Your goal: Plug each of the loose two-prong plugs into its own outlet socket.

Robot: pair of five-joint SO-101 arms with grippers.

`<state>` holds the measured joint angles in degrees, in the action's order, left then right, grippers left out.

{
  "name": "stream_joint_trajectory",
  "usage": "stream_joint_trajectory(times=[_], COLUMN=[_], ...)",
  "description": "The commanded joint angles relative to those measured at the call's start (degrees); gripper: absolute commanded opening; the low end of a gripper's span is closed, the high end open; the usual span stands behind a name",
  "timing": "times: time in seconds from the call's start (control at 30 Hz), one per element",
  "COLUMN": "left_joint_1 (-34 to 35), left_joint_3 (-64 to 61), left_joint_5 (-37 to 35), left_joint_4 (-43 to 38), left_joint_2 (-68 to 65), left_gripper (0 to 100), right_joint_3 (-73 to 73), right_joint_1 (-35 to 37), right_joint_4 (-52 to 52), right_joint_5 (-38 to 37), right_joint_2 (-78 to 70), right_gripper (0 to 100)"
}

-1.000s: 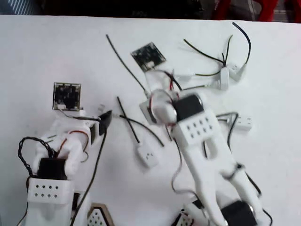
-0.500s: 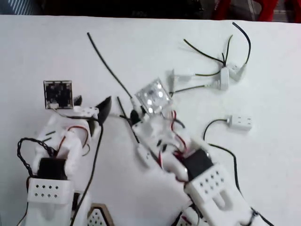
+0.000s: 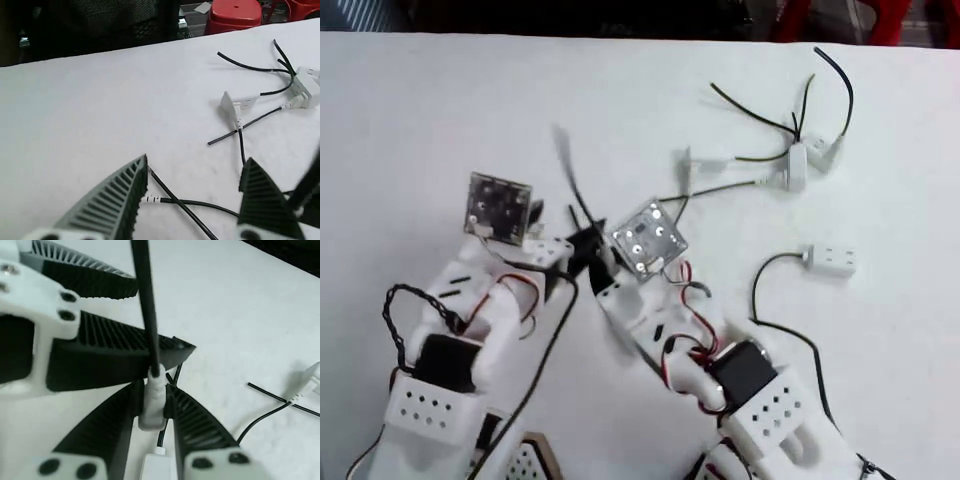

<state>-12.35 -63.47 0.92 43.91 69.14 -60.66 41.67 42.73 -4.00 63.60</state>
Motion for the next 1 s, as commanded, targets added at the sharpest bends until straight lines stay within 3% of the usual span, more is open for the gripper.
stream_joint_trajectory(times=[0.0,0.2,0.37,0.6,0.8,0.97], left_joint_1=[-3.65,-5.14,-1.01,1.19,0.84,0.75], left_joint_3=[4.57,4.4,4.66,4.75,8.26,17.76], left_joint_5=[0.88,4.13,4.48,9.32,9.23,5.36], left_joint_4=[2.99,3.43,3.6,13.45,20.57,27.43], left_joint_2=[1.27,1.27,1.1,0.84,-1.8,-16.04], left_gripper=[29,30,30,32,37,37], right_joint_3=[0.18,0.09,0.09,-0.7,-0.62,2.46], right_joint_1=[0.22,-3.65,-6.55,-18.24,-25.1,-30.46], right_joint_4=[-1.27,-1.45,-1.8,-11.12,-21.76,-31.78], right_joint_5=[0.0,0.0,0.0,4.92,7.03,7.47], right_joint_2=[1.1,1.1,1.1,0.22,-12.97,-28.7], right_gripper=[1.7,1.7,1.7,1.7,1.7,1.7])
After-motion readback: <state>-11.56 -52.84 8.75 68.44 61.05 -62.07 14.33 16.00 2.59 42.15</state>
